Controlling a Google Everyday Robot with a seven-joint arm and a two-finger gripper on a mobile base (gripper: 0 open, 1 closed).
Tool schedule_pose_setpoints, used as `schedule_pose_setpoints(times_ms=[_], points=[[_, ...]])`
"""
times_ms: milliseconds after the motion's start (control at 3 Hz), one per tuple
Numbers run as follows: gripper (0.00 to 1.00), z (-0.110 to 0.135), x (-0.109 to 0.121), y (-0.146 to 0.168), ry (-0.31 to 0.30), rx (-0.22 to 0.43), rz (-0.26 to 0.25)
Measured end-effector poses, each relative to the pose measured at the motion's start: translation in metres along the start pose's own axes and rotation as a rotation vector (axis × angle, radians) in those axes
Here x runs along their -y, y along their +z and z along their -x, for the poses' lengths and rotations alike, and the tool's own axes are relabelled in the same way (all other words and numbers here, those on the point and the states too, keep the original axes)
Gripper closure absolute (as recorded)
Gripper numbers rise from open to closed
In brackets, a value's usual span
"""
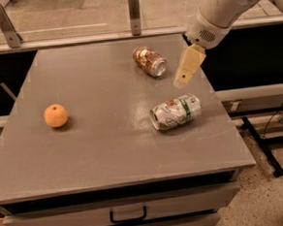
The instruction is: Place orange can upright
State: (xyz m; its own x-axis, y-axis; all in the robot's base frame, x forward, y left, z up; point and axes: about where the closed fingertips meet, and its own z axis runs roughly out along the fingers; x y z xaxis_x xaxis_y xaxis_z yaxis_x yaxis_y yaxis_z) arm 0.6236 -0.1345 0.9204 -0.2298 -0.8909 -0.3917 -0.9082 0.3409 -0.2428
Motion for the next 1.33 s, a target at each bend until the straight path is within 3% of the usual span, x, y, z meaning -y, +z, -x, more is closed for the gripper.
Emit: schedule_pose_setpoints(times_ms=[333,667,1333], points=[[0.00,0.027,0.032,0.038,0.103,0.039,0.018],[0.00,0.056,0.046,0.063,0.197,0.059,0.042],[0.00,0.110,0.057,0.111,0.356,0.009,0.016]])
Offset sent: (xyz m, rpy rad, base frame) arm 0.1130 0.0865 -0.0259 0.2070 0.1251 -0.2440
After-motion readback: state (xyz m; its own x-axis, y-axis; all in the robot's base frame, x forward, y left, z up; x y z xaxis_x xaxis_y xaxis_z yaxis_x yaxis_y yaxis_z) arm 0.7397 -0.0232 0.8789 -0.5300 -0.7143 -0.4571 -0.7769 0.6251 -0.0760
